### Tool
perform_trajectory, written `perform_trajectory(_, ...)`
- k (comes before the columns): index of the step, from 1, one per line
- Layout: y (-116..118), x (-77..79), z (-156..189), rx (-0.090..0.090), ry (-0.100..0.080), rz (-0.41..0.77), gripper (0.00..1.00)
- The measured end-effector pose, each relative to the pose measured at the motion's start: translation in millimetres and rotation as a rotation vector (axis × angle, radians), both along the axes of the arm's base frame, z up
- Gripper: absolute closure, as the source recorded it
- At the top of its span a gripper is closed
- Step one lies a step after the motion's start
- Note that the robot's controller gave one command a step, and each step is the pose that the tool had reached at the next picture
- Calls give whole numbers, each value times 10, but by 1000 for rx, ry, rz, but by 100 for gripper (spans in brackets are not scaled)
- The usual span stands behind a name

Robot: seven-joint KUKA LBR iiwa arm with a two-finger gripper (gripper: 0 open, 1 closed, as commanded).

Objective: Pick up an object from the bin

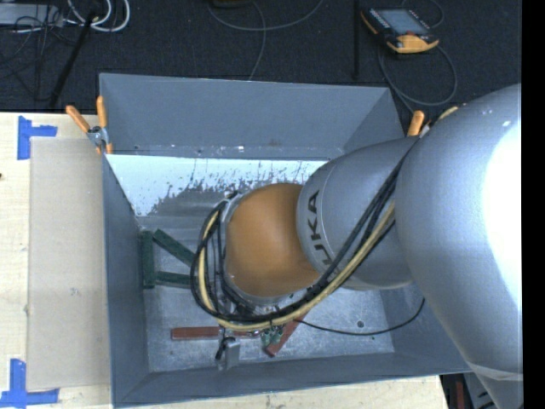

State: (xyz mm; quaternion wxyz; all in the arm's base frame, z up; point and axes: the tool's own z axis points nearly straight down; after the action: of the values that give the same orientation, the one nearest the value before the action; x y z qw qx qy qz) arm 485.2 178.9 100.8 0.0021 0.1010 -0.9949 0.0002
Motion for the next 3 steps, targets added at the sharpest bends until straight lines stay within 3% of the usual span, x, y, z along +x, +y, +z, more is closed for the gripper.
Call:
perform_trajectory(1, 17, -43, -15, 0, -2, -128, 0)
perform_trajectory(2, 15, -126, -298, 3, -13, -227, 0)
perform_trajectory(3, -313, 16, -310, 0, -6, -202, 0)
